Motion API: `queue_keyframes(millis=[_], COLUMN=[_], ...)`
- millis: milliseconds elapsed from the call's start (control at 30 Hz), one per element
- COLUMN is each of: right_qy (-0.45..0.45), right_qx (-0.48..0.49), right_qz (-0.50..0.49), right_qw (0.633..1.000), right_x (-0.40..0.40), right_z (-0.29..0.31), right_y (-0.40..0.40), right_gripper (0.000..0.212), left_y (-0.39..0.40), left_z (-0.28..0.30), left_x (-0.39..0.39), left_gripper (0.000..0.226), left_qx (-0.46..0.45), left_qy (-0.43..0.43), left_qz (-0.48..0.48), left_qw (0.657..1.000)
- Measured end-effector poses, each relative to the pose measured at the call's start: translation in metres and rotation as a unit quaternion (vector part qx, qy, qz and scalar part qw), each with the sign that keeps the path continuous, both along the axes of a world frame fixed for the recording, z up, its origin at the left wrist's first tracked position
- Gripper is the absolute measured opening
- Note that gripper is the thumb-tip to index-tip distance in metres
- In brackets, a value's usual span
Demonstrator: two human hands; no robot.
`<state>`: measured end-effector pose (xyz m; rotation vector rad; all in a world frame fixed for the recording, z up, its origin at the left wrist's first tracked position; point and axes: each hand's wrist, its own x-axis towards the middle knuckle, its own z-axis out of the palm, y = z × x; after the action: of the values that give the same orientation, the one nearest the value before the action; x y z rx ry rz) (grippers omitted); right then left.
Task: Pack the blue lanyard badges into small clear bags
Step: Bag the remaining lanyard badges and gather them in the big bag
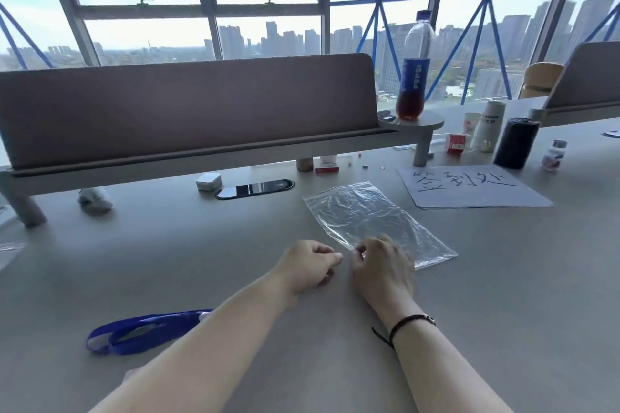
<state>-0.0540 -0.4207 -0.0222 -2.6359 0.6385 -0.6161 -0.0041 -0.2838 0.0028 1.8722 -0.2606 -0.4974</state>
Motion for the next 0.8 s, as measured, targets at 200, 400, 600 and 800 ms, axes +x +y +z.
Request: queue_keyframes(millis=[200,400,600,800], right_qy=[-0.112,-0.097,-0.094,-0.088], right_qx=[0.132,0.162,0.14,0.104], right_qz=[0.174,0.277,0.289,0.219], right_qw=[0.969,0.942,0.942,0.966], right_x=[0.001,-0.004,-0.001,0.005], right_z=[0.002,0.0,-0.006,-0.012], right_y=[0.015,0.03,0.024,0.016], right_gripper=[0.009,0.012,0.007,0.007], left_y=[-0.015,0.012,0.1,0.177], left_z=[0.014,0.02,0.043,0.039], left_x=[0.001,0.026,0.053,0.038], left_gripper=[0.021,0.029,0.014,0.012], left_qx=[-0.16,-0.252,-0.332,-0.325], left_qy=[0.201,0.193,0.158,0.156], left_qz=[0.061,0.204,0.284,0.297], left_qw=[0.964,0.926,0.886,0.884])
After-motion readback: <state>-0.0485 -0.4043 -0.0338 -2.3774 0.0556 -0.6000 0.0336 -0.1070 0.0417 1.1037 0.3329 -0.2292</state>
